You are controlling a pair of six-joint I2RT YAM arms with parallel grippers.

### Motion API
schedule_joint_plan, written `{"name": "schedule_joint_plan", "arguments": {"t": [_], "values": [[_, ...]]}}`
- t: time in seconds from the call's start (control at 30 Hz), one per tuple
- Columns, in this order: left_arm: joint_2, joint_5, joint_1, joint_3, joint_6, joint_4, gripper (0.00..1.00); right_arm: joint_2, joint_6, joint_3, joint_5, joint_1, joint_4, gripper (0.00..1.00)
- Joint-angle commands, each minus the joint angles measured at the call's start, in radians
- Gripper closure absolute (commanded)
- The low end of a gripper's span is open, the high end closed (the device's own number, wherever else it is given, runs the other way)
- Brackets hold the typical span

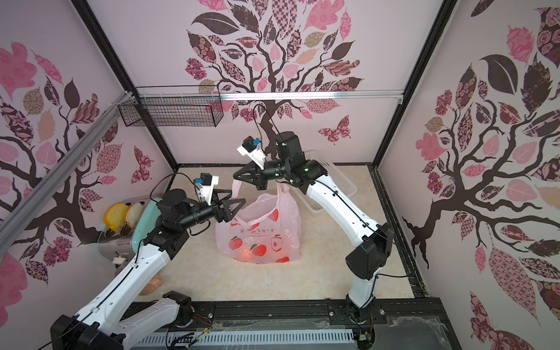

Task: Place the oranges into plastic bags & tie knots
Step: Adjust the plastic bag at the center of the board.

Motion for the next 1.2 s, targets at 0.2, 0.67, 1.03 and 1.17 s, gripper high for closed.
{"name": "schedule_joint_plan", "arguments": {"t": [0.2, 0.67, 1.03, 1.17], "values": [[0.064, 0.160, 0.083, -0.055, -0.106, 0.221, 0.21, -0.018, 0.003, 0.107, -0.062, 0.009, -0.050, 1.00], [0.059, 0.134, 0.005, -0.225, -0.232, 0.415, 0.43, 0.010, 0.008, 0.108, -0.068, 0.021, -0.056, 1.00], [0.046, 0.007, -0.002, -0.285, -0.249, 0.412, 0.57, 0.004, 0.008, 0.111, -0.054, 0.024, -0.071, 1.00], [-0.001, 0.035, 0.005, -0.270, -0.241, 0.390, 0.18, 0.004, 0.008, 0.110, -0.067, 0.025, -0.081, 1.00]]}}
